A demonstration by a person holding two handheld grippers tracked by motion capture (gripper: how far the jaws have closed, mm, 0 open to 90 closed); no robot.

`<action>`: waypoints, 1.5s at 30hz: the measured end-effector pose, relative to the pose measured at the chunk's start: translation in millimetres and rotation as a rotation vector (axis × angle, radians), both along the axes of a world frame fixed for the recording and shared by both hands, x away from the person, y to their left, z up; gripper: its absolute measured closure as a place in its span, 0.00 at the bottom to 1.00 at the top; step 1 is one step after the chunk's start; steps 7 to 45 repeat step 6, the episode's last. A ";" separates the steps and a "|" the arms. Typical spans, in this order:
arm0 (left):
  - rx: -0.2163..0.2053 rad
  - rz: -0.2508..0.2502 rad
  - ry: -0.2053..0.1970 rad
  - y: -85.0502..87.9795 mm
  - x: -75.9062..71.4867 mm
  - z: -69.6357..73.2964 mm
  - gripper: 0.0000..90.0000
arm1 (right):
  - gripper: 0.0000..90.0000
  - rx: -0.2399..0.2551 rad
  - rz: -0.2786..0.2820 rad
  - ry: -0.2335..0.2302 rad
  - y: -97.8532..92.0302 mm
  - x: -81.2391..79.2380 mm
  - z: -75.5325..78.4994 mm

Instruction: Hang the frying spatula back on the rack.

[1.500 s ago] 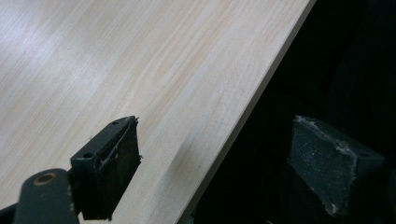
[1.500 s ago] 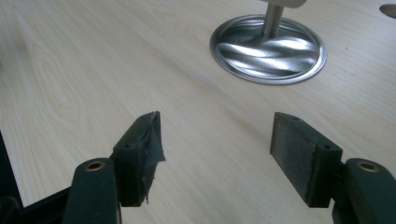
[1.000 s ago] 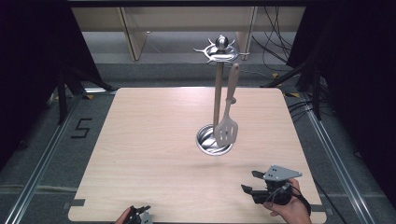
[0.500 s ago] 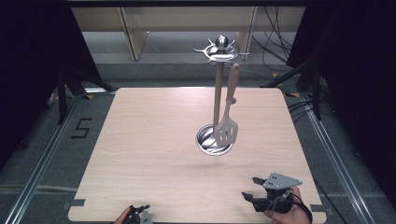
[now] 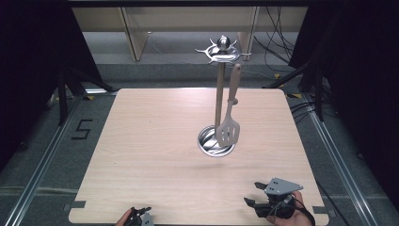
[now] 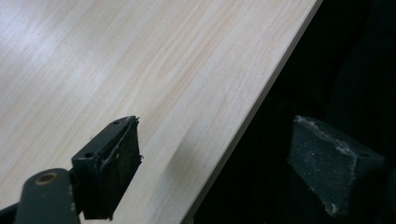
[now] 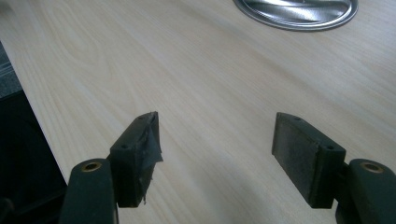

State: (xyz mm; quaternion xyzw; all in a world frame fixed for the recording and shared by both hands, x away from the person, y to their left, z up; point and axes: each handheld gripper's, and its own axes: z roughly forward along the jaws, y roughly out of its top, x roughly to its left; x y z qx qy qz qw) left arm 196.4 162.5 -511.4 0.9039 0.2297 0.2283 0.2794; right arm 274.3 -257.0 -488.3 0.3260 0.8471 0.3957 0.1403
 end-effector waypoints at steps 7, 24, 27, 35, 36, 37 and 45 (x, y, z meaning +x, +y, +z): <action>-0.020 0.013 0.004 2.7 0.1 1.7 0.18 | 0.37 -0.010 0.007 0.016 -0.3 2.0 -3.2; -0.020 0.013 0.004 2.7 0.1 1.7 0.18 | 0.37 -0.010 0.007 0.016 -0.3 2.0 -3.2; -0.020 0.013 0.004 2.7 0.1 1.7 0.18 | 0.37 -0.010 0.007 0.016 -0.3 2.0 -3.2; -0.020 0.013 0.004 2.7 0.1 1.7 0.18 | 0.37 -0.010 0.007 0.016 -0.3 2.0 -3.2; -0.020 0.013 0.004 2.7 0.1 1.7 0.18 | 0.37 -0.010 0.007 0.016 -0.3 2.0 -3.2; -0.020 0.013 0.004 2.7 0.1 1.7 0.18 | 0.37 -0.010 0.007 0.016 -0.3 2.0 -3.2; -0.020 0.013 0.004 2.7 0.1 1.7 0.18 | 0.37 -0.010 0.007 0.016 -0.3 2.0 -3.2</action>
